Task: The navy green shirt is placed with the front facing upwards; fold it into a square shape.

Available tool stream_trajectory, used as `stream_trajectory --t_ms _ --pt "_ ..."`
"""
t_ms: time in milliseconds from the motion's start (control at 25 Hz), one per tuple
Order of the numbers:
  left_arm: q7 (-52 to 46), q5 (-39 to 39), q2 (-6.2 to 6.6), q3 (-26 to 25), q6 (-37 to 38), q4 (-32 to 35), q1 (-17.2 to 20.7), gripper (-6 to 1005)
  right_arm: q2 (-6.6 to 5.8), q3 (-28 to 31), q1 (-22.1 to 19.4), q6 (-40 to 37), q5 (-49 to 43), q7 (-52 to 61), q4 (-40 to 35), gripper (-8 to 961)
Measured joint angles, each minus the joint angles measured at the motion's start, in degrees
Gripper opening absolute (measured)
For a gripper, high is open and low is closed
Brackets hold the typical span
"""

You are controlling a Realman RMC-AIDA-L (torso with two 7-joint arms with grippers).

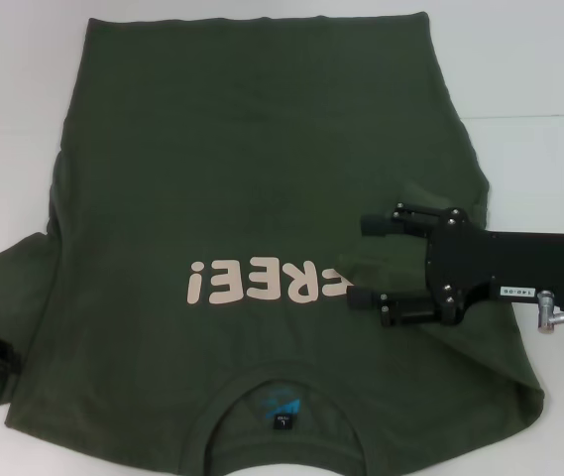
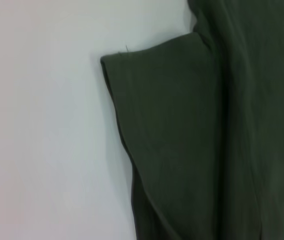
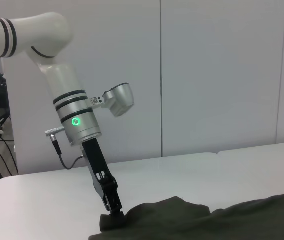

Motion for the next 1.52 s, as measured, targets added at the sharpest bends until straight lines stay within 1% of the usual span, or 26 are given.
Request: stream_trajectory --t_ms 40,280,360,800,1040,1520 --pt "-0.02 0.0 0.01 -0.18 0.0 0.0 -0.02 125 0.0 0.0 0.0 -0.05 0.0 0.0 0.0 916" --pt "-0.04 -0.11 0.08 -0.87 0.2 0.0 -0.03 338 0.0 0.0 0.0 -0.12 0.0 0.0 0.0 916" --pt "0.03 -0.43 0.1 -1.08 0.42 0.0 -0.03 540 0.0 0.0 0.0 -0.12 0.0 0.0 0.0 916" --pt "0.07 -1.52 0.15 -1.16 1.09 0.01 -0.08 778 0.0 0.0 0.0 -0.21 0.0 0.0 0.0 915" --pt "0.08 -2.67 0.12 -1.16 1.65 0.01 -0.2 864 0.0 0.14 0.0 -0.21 -0.01 0.0 0.0 912" --pt "-0.49 -2.53 0.44 -1.15 1.68 -0.49 -0.38 860 -0.03 0.09 0.25 -0.21 0.0 0.0 -0.06 911"
